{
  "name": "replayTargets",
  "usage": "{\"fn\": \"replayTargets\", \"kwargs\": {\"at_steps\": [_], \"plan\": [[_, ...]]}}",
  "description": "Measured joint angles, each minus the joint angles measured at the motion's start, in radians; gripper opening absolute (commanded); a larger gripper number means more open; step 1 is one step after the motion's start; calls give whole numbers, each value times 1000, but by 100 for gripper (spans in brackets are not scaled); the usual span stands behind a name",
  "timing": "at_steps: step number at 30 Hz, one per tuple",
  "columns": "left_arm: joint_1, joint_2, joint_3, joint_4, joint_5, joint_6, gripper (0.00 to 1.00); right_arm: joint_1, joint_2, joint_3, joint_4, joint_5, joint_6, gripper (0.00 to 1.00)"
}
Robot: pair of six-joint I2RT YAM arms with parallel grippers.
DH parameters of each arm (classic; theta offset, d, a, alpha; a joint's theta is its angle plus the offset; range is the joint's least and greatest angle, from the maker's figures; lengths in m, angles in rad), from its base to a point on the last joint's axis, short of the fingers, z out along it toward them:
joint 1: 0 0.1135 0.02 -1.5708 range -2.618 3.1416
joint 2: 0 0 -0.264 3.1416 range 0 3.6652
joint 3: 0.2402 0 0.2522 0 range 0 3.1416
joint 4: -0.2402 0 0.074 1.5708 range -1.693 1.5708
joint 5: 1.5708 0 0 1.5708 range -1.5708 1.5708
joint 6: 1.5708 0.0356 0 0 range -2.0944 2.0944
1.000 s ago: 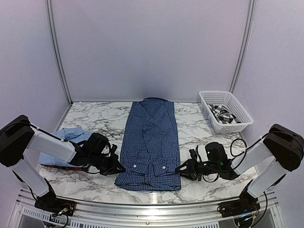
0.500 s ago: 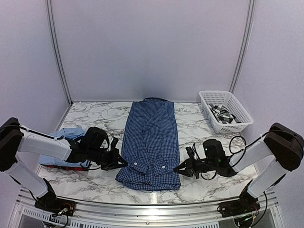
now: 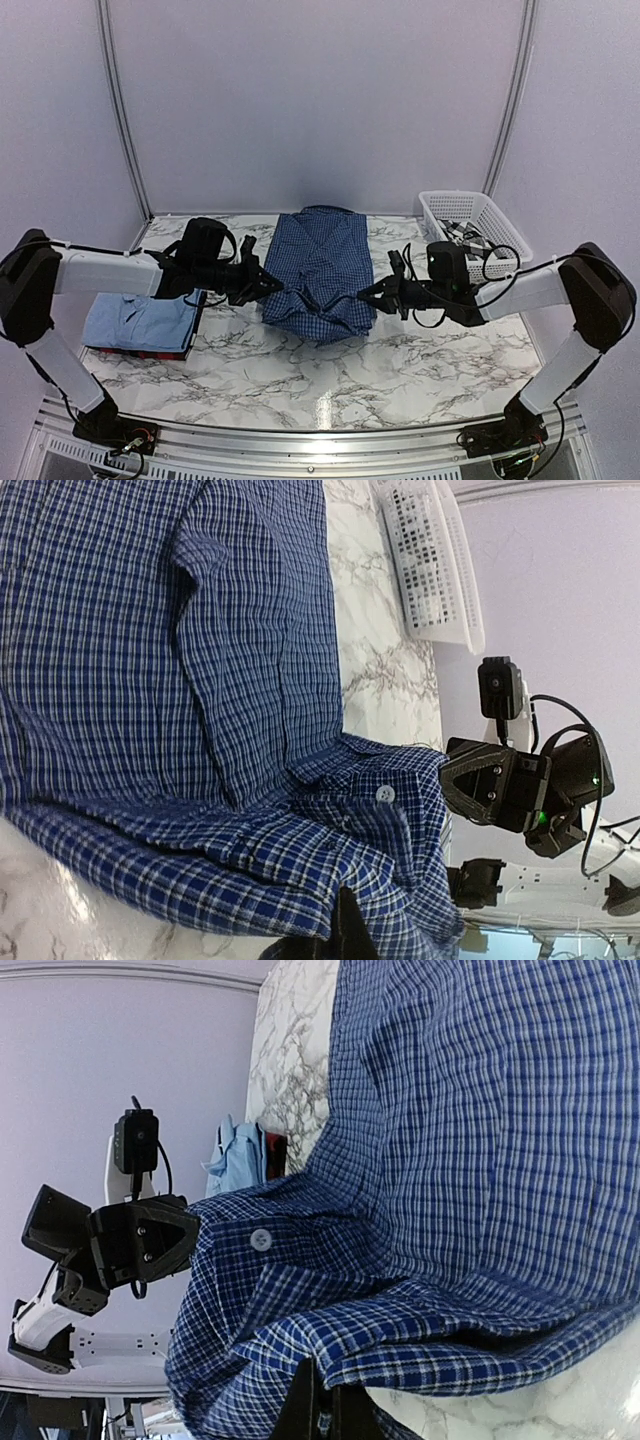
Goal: Fold and stack the long sleeve shirts
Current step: Fold the rectangle-folded shirt at the center of the board.
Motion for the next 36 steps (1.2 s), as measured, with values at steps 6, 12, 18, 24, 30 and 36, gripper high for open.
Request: {"fn": "replayTargets", "kwargs": {"at_steps": [6,12,18,24,30,36], "plan": [[87,202,193,20,27,0,0,-80,190,188,10,-11,-18,0],[143,325,296,44,22,-13,0,-129,380,317,53,-25,-9,0],[173,398,328,71,17,-33,0,-153,463,364,68,-22,8,0],[183,430,343,76,11,-48,0,-164,467,365,89,-18,20,0],[192,430,343,89,11,-52,0,-183,467,372,82,-13,20,0],[203,431,343,90,11,-52,5,-194,467,380,79,-13,19,0]]}}
